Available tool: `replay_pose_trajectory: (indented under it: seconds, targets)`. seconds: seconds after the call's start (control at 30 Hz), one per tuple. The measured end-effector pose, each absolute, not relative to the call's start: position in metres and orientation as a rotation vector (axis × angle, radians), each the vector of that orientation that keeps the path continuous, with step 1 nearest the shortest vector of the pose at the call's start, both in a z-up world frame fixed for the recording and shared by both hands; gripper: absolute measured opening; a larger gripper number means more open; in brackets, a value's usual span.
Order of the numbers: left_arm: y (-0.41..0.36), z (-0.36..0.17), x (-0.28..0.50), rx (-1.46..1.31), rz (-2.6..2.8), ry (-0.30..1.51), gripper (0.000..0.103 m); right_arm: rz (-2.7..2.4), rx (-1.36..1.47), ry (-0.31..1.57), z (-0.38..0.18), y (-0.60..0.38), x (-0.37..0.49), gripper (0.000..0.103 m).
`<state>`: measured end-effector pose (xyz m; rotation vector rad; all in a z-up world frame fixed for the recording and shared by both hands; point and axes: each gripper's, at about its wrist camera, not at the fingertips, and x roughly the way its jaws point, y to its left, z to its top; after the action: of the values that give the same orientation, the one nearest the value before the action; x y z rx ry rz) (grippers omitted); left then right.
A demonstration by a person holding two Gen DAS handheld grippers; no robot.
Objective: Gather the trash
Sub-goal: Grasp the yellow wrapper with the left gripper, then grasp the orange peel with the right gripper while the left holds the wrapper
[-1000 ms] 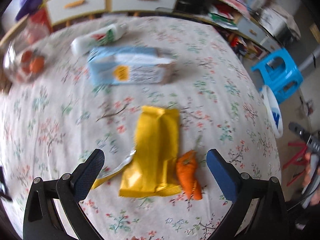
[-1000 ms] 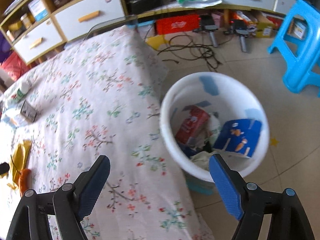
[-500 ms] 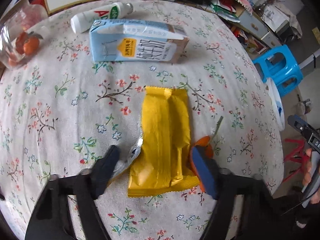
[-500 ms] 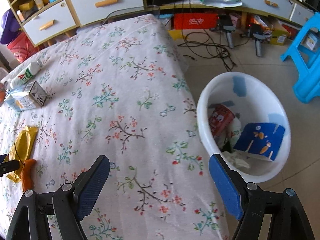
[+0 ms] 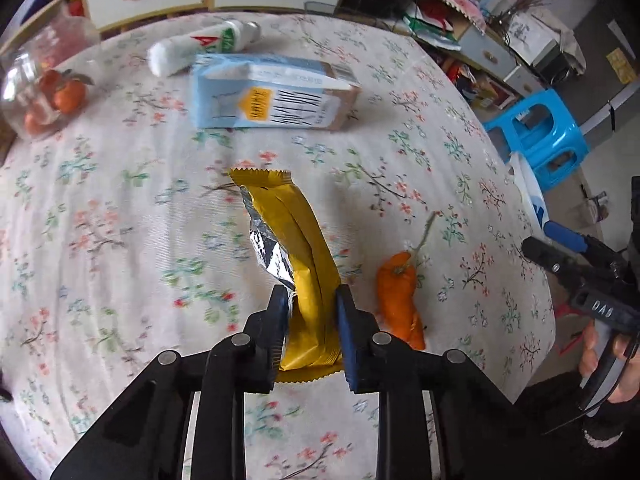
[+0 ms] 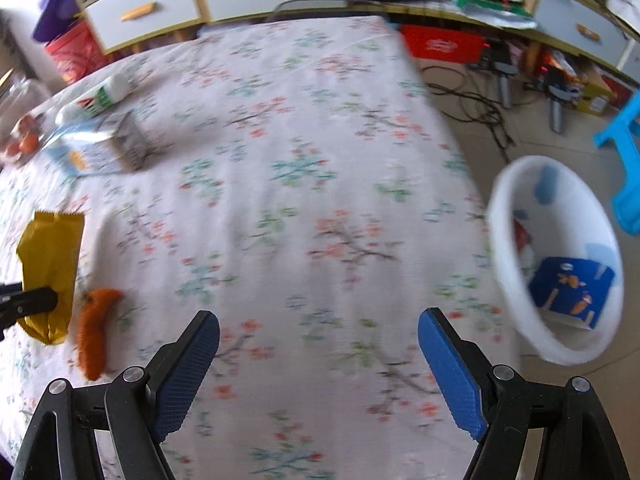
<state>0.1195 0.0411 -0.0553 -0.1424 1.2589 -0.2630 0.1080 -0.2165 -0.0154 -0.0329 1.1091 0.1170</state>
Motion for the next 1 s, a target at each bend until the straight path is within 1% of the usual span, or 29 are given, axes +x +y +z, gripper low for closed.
replay_pose_trajectory:
  seconds: [0.4, 0.8, 0.9, 1.0]
  targets:
    - [0.113, -0.058, 0.086, -0.212, -0.173, 1.246, 0.026, 0.277, -0.135, 1.141, -0.039, -0.125, 0.101, 0.085]
    - [0.143, -0.057, 0.066, -0.261, -0.144, 1.237, 0.026, 0.314, -0.170, 1.160, -0.075, -0.067, 0.095, 0.085]
    - [0.147, -0.057, 0.064, -0.270, -0.143, 1.238, 0.026, 0.290, -0.221, 1.117, -0.078, -0.061, 0.092, 0.087]
    - [0.150, -0.058, 0.062, -0.276, -0.144, 1.241, 0.026, 0.281, -0.213, 1.100, -0.079, -0.060, 0.092, 0.091]
